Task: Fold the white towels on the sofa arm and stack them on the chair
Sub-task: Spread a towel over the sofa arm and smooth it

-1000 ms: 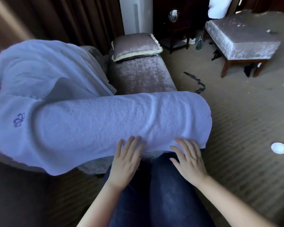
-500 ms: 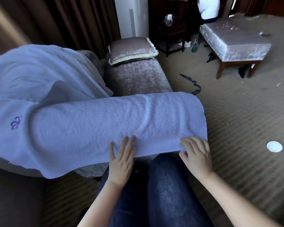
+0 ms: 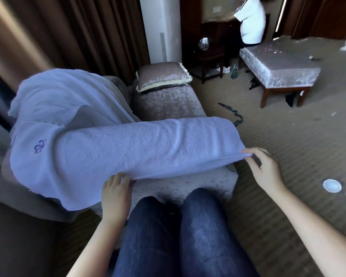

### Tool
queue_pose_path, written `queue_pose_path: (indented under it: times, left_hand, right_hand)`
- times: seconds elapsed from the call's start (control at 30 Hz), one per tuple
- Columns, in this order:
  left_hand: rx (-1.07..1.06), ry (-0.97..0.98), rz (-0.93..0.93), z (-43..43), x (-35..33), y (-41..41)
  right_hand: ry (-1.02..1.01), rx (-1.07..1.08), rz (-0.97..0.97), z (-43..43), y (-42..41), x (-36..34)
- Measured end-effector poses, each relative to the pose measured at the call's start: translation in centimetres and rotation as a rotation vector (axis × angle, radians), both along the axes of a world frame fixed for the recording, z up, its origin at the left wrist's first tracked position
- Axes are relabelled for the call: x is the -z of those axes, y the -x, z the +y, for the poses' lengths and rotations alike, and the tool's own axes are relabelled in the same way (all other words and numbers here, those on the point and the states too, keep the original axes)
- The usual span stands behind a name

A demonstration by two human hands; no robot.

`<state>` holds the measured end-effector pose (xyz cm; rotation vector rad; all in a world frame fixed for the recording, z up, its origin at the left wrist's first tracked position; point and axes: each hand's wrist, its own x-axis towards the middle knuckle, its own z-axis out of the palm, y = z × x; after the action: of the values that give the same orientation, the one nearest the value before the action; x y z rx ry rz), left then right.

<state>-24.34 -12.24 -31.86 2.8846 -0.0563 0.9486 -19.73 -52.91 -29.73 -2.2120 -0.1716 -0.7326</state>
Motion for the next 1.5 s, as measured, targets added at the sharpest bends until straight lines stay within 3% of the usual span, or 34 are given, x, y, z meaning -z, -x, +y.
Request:
queue_pose_path:
  times: [0.1,0.23,0.47,0.7,1.0,1.5]
  left_hand:
    - [-0.071,0.221,0.076,0.8,-2.6,0.8]
    - [-0.062,0.427,0.142,1.4,-7.9,0.6]
    - [0.154,0.243,0.262,3.3,-14.4,-0.5]
    - [0.137,0.095,0.087,4.2,-17.0,-7.8]
    - [0.089,-0.020,0.251,4.4,-16.4,-17.1]
    - [0.164,-0.074,0.155,4.5,-13.4,-19.3]
  right_hand:
    - [0.004,-0.027,0.123,-0.5,-0.1,-0.1]
    - [0.029,-0.057,0.085,-0.7,-0.6,-1.9]
    - [0.343,-0.017,0.016,-1.2,-1.9,-2.4]
    - [0.018,0.006,-0.069,0.1,-7.3,-7.2]
    - [0.131,0.162,0.236,1.7,-13.5,-7.2]
    - [0.172,0.258,0.422,2.6,-14.8,-5.5]
